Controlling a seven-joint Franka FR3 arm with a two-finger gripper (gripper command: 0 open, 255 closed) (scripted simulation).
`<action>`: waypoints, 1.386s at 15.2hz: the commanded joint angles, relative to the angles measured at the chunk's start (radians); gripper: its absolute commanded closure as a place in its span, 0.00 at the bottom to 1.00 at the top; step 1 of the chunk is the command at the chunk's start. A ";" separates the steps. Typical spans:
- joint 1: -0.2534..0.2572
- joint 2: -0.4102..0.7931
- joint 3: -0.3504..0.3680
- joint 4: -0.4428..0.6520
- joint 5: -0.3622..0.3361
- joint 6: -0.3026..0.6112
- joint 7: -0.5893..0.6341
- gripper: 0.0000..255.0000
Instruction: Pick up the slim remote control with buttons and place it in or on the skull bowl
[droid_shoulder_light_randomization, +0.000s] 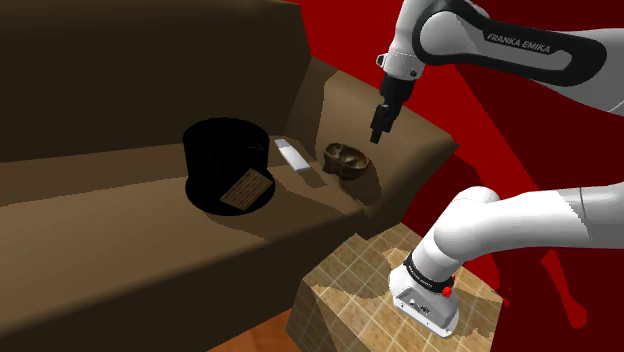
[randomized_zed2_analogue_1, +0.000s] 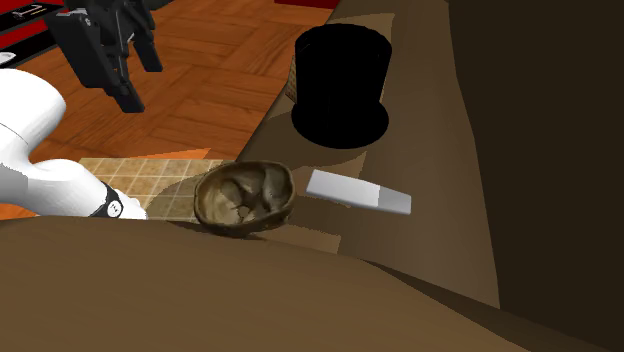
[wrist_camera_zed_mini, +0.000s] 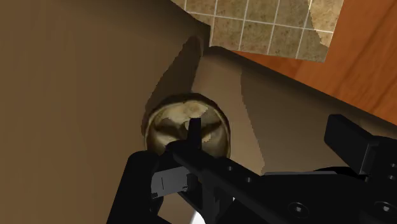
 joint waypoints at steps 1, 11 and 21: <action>0.000 0.000 0.000 0.000 0.000 0.000 0.000 0.00; -0.036 0.334 0.069 0.046 0.027 0.304 0.178 0.00; -0.070 0.714 0.104 0.232 -0.010 0.513 0.357 0.00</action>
